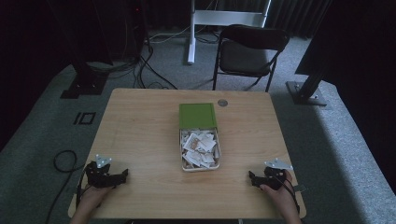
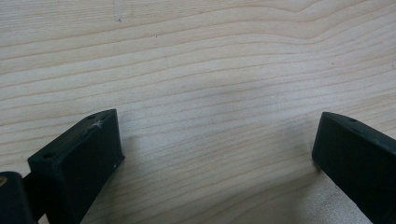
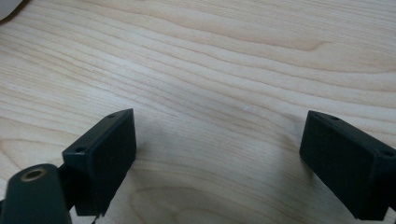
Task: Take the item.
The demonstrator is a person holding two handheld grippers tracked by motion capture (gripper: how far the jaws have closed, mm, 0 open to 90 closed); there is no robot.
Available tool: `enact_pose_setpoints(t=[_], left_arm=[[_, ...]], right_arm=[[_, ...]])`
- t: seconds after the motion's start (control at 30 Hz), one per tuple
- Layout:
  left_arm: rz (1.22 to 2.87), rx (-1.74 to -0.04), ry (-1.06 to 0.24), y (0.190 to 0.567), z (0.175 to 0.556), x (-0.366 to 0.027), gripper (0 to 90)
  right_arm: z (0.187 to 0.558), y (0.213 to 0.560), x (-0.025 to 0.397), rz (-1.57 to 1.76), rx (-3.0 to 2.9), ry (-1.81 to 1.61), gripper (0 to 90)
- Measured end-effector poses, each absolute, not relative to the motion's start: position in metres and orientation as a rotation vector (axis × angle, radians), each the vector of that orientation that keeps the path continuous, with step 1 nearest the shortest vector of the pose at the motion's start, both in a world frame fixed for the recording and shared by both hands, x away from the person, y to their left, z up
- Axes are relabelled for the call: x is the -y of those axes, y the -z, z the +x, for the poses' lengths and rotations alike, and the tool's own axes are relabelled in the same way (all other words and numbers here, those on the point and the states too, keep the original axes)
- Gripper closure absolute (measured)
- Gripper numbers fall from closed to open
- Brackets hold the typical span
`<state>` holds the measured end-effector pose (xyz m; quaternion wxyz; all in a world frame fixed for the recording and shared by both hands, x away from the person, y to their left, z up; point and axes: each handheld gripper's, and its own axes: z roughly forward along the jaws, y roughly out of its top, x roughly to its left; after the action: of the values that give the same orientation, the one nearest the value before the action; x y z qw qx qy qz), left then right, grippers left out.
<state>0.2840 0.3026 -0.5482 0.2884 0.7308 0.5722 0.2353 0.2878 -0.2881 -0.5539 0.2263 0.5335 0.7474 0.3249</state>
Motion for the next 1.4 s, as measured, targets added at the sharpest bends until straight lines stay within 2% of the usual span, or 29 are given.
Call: enact_pose_setpoints(t=[0.5, 1.4], left_arm=[[1.964, -1.506, -0.623, 0.548, 0.285, -0.305, 2.3], [1.965, -1.506, -0.623, 0.548, 0.285, -0.305, 2.3]], right_arm=[[0.289, 0.551, 0.287, 1.489, -2.026, -0.861, 11.0], [0.301, 0.500, 0.262, 1.396, -1.978, -1.002, 11.1]])
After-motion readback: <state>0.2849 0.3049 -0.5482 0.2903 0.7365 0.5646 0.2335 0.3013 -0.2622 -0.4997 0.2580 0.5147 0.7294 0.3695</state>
